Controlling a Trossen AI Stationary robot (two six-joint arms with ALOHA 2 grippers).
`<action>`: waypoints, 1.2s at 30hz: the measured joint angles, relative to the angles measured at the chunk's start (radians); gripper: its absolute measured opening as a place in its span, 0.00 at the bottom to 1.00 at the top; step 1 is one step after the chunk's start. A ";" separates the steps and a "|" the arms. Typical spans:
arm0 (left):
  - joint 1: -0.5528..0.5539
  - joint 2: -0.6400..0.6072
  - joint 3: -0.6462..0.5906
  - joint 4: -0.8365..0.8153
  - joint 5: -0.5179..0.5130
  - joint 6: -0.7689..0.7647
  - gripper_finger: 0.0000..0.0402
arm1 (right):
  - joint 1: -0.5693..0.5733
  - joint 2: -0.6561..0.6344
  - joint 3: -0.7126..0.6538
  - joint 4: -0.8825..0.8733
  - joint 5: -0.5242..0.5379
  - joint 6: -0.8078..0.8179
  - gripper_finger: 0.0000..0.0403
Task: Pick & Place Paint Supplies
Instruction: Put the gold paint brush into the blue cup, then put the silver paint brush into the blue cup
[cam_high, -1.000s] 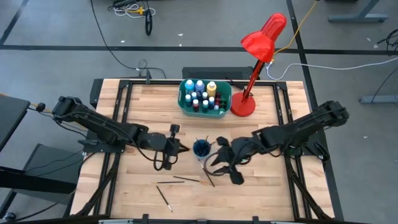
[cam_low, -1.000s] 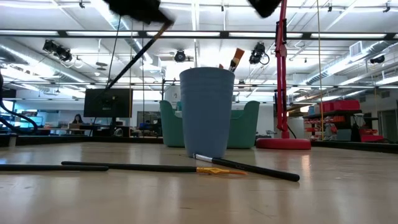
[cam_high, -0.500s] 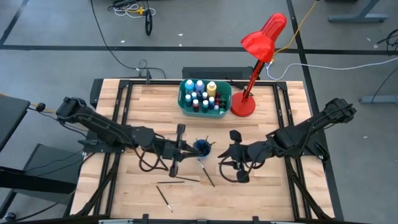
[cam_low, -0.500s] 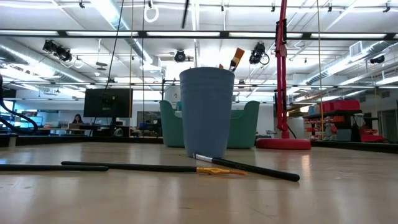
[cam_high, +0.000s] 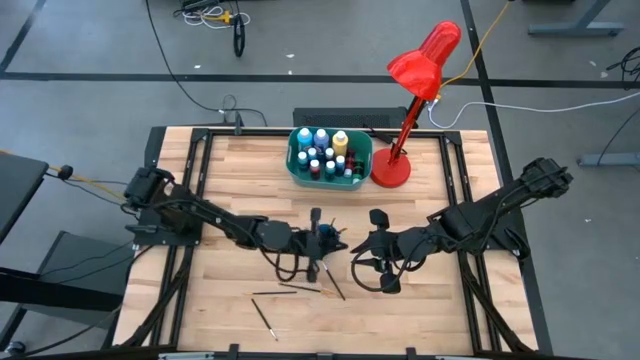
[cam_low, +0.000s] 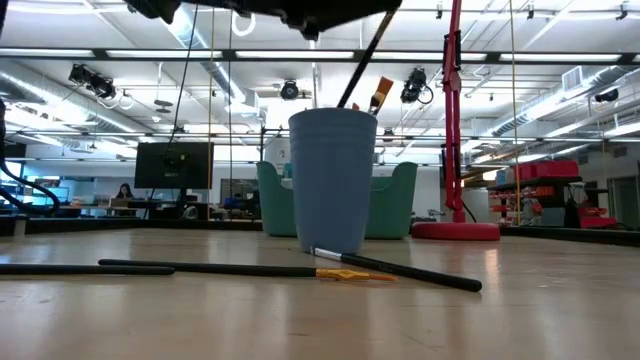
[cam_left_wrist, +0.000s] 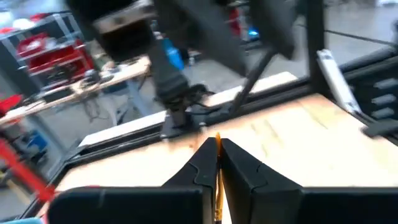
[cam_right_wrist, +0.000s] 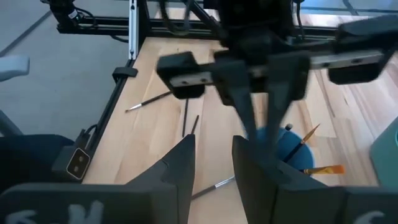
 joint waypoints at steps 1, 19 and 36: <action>0.007 0.008 0.002 0.009 -0.009 -0.022 0.06 | 0.000 0.000 0.000 -0.002 0.000 0.000 0.27; -0.004 -0.044 0.000 -0.092 -0.087 -0.223 0.14 | 0.000 0.000 0.000 -0.036 -0.002 0.000 0.27; -0.162 -0.133 0.002 -0.400 0.003 -0.315 0.23 | 0.000 0.001 0.000 -0.043 -0.002 0.052 0.27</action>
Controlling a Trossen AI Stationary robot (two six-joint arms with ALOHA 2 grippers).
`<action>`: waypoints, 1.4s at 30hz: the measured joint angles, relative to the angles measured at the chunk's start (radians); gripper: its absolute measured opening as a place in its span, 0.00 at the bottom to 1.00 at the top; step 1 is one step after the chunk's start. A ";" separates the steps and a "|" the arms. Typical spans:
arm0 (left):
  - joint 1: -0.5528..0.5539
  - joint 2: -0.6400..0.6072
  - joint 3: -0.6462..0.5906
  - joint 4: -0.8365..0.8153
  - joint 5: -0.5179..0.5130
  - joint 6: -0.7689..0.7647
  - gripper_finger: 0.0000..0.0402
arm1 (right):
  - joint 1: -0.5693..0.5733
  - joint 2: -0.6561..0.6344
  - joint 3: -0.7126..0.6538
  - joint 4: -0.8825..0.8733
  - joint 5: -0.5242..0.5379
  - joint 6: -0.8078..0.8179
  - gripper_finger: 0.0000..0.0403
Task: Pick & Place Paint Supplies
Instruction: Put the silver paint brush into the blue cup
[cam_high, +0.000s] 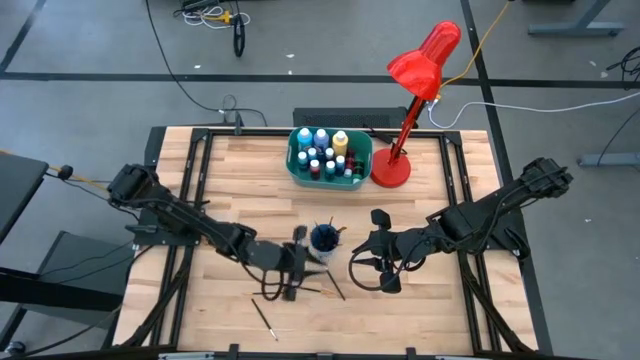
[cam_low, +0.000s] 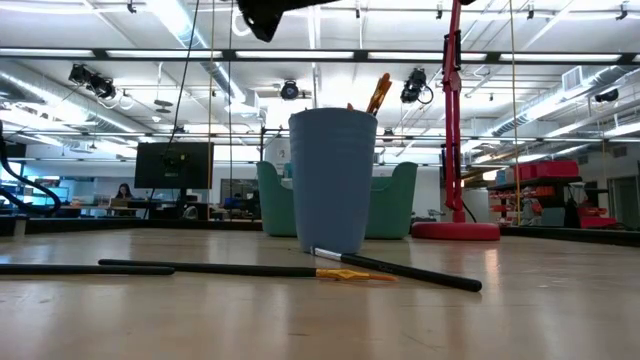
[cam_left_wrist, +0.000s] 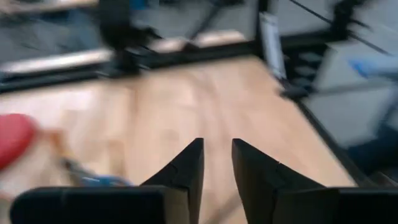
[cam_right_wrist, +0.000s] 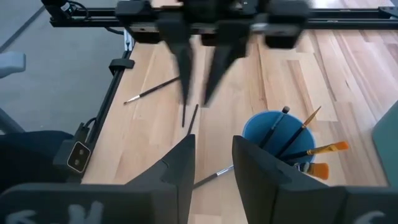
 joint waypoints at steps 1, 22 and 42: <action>-0.011 0.000 0.000 -0.020 0.039 -0.006 0.25 | 0.000 0.000 0.000 0.000 0.000 0.000 0.27; -0.265 0.004 -0.216 0.103 0.363 -0.076 0.24 | 0.000 0.000 0.000 0.065 0.001 -0.001 0.27; -0.292 0.148 -0.460 0.570 0.372 0.003 0.23 | 0.000 0.000 0.000 0.233 0.001 -0.109 0.27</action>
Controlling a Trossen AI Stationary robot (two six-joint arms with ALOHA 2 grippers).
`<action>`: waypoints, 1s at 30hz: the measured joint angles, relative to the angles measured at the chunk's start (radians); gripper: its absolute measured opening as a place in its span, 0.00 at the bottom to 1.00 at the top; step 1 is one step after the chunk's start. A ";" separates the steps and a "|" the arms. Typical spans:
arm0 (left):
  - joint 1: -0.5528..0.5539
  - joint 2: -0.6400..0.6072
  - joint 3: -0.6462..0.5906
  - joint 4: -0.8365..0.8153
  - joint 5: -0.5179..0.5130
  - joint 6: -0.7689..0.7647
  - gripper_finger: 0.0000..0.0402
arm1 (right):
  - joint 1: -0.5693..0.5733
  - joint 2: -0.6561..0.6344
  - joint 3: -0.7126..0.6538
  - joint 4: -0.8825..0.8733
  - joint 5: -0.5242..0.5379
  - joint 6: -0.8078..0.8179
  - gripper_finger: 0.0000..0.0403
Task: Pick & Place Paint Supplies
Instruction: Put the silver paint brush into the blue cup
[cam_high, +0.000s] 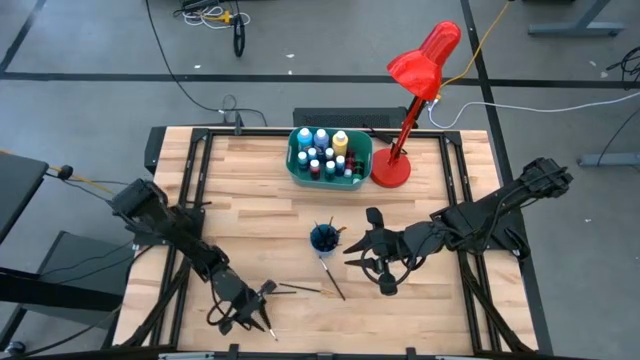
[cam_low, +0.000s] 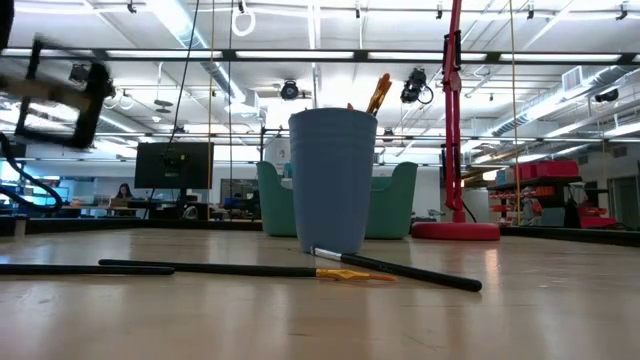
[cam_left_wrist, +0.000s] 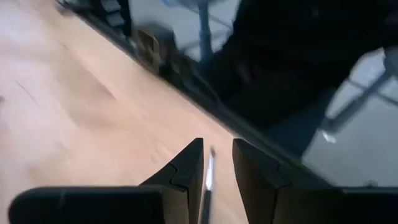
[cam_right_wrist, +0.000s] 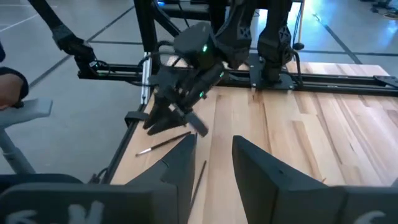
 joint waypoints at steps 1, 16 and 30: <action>0.000 0.027 0.003 -0.005 0.009 0.003 0.23 | 0.000 0.000 0.000 0.000 0.000 0.000 0.27; 0.011 0.134 0.081 -0.097 0.038 -0.011 0.23 | 0.000 0.000 0.000 0.003 -0.001 -0.010 0.27; 0.045 0.134 0.081 -0.142 0.042 -0.086 0.23 | 0.000 0.000 0.000 0.002 -0.001 -0.008 0.27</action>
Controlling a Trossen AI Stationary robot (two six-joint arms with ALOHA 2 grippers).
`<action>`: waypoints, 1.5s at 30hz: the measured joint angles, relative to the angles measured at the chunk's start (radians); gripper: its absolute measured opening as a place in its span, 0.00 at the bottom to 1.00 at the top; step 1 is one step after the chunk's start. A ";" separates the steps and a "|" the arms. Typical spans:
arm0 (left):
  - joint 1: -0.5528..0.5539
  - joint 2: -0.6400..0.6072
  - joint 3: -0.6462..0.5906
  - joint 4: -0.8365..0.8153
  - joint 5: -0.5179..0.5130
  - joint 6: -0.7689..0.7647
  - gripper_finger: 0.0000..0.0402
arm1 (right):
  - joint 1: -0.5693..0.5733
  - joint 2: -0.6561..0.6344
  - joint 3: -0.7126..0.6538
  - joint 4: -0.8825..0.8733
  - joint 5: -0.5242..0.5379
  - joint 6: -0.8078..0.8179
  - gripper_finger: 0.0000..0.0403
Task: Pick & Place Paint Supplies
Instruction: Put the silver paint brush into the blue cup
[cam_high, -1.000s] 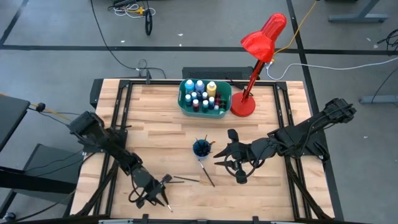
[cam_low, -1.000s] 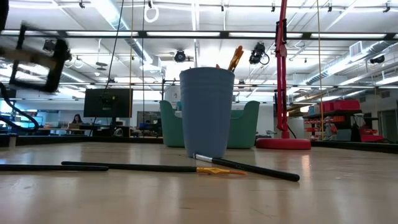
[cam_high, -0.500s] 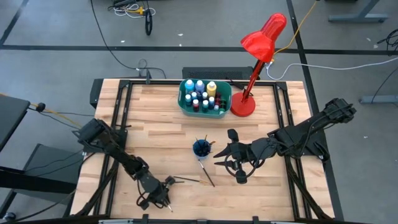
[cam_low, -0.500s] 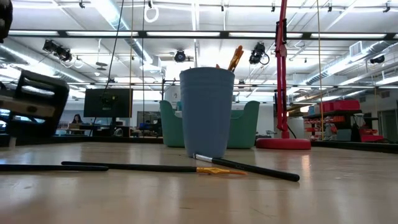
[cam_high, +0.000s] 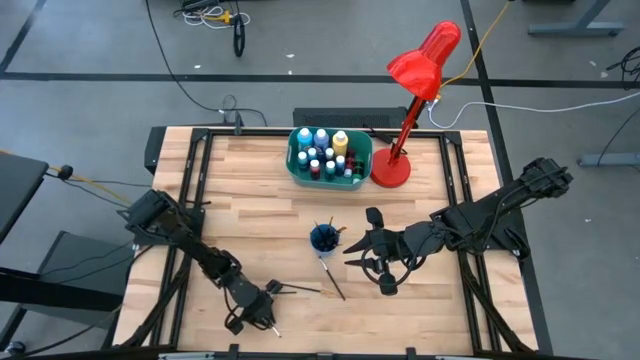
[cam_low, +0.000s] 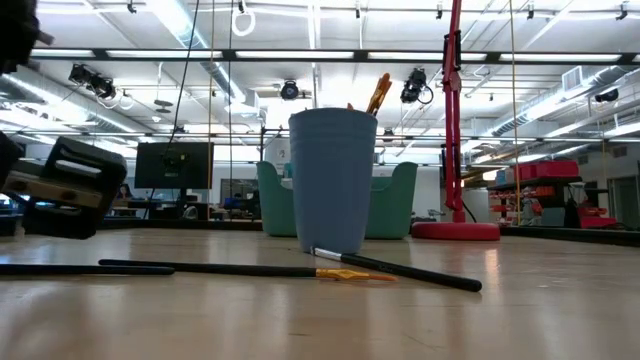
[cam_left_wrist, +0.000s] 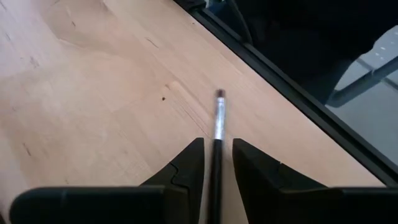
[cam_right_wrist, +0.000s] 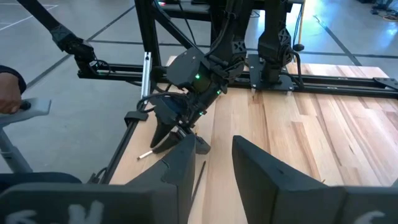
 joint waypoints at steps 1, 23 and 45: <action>0.003 0.000 0.000 -0.001 0.005 -0.005 0.23 | 0.000 0.000 0.000 0.000 0.000 0.000 0.27; 0.080 0.000 0.050 -0.093 -0.051 0.038 0.14 | 0.000 0.000 0.000 0.000 -0.002 -0.048 0.27; 0.018 0.214 0.213 -0.005 -0.275 -0.166 0.07 | 0.000 0.000 0.000 -0.035 -0.005 -0.081 0.27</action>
